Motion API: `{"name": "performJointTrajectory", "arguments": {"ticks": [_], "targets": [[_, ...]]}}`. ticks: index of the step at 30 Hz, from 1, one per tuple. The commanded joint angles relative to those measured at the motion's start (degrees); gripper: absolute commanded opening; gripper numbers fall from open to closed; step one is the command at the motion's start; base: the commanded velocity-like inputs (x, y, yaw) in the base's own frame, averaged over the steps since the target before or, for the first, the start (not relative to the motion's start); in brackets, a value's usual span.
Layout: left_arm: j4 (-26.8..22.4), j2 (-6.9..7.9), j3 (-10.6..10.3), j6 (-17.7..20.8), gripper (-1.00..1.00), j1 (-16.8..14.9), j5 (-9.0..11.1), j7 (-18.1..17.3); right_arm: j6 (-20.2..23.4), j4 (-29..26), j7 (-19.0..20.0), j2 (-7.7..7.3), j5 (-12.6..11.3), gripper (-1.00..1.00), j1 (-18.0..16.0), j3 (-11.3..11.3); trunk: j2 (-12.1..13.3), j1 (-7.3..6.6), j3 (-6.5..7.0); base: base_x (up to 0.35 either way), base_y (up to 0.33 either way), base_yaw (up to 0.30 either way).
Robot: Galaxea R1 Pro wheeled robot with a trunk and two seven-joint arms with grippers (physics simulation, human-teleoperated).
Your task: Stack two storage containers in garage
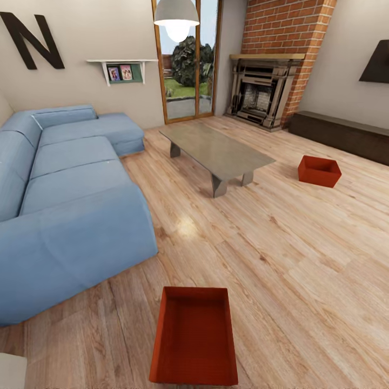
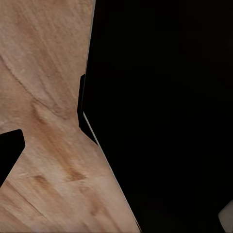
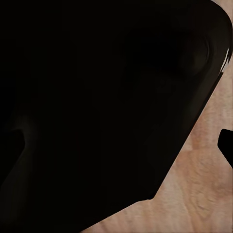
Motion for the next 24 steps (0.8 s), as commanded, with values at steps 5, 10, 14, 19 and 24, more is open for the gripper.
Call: {"name": "performJointTrajectory", "arguments": {"ticks": [5, 10, 14, 19, 24], "targets": [[0.0, 0.00, 0.0, -0.2, 1.00, 0.0, 0.2, 0.0, -0.3, 0.2, 0.2, 0.02, -0.6, 1.00, -0.1, 0.4, 0.0, 0.00, -0.50, 0.000, 0.000, 0.000], [0.0, 0.00, 0.0, -0.2, 1.00, 0.0, 0.2, 0.0, -0.3, 0.2, 0.2, 0.02, -0.6, 1.00, -0.1, 0.4, 0.0, 0.00, -0.95, 0.000, 0.000, 0.000], [0.0, 0.00, 0.0, -0.2, 1.00, 0.0, 0.3, 0.0, -0.3, 0.2, 0.2, 0.02, -0.6, 1.00, -0.1, 0.4, 0.0, 0.00, -1.32, 0.000, 0.000, 0.000], [0.0, 0.00, 0.0, -0.2, 1.00, 0.0, 0.2, 0.1, -0.3, 0.2, 0.2, 0.02, -0.6, 1.00, -0.1, 0.4, 0.0, 0.00, -1.77, 0.000, 0.000, 0.000], [0.0, 0.00, 0.0, -0.2, 1.00, 0.0, 0.2, 0.1, -0.3, 0.2, 0.2, 0.02, -0.6, 1.00, -0.1, 0.4, 0.0, 0.00, -2.23, 0.000, 0.000, 0.000]]}}
